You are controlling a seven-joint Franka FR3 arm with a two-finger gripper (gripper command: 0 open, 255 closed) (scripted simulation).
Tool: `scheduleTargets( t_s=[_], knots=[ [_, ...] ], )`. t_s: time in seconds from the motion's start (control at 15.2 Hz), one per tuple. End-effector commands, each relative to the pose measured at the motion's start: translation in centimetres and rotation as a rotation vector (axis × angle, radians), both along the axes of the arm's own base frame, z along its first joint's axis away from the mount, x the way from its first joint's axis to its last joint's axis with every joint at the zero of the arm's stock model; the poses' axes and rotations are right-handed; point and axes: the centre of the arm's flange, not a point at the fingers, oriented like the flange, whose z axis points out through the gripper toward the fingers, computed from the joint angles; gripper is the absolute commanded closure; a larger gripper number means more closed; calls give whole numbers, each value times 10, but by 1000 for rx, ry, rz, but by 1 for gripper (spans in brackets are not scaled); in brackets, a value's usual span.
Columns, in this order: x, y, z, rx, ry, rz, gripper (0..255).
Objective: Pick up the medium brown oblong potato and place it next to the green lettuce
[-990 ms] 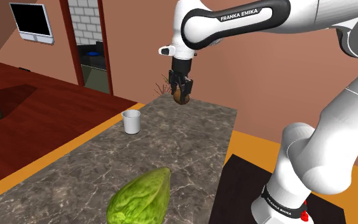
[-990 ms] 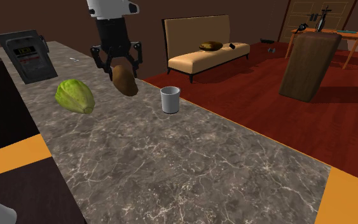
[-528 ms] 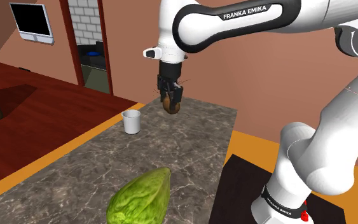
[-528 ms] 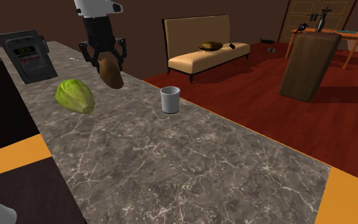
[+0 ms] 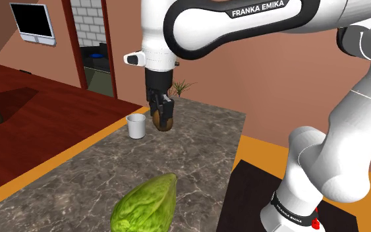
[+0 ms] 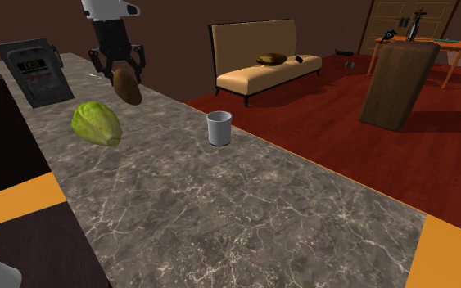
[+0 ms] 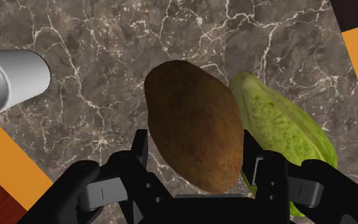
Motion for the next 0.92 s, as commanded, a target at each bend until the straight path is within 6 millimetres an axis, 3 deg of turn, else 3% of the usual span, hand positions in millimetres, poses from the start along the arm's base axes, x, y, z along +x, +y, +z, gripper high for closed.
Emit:
scheduleTargets(
  t_s=[0.0,0.86],
  knots=[
    [-4,14,-5,1,0,-1,255],
    [-4,14,-74,1,0,-1,255]
  ],
)
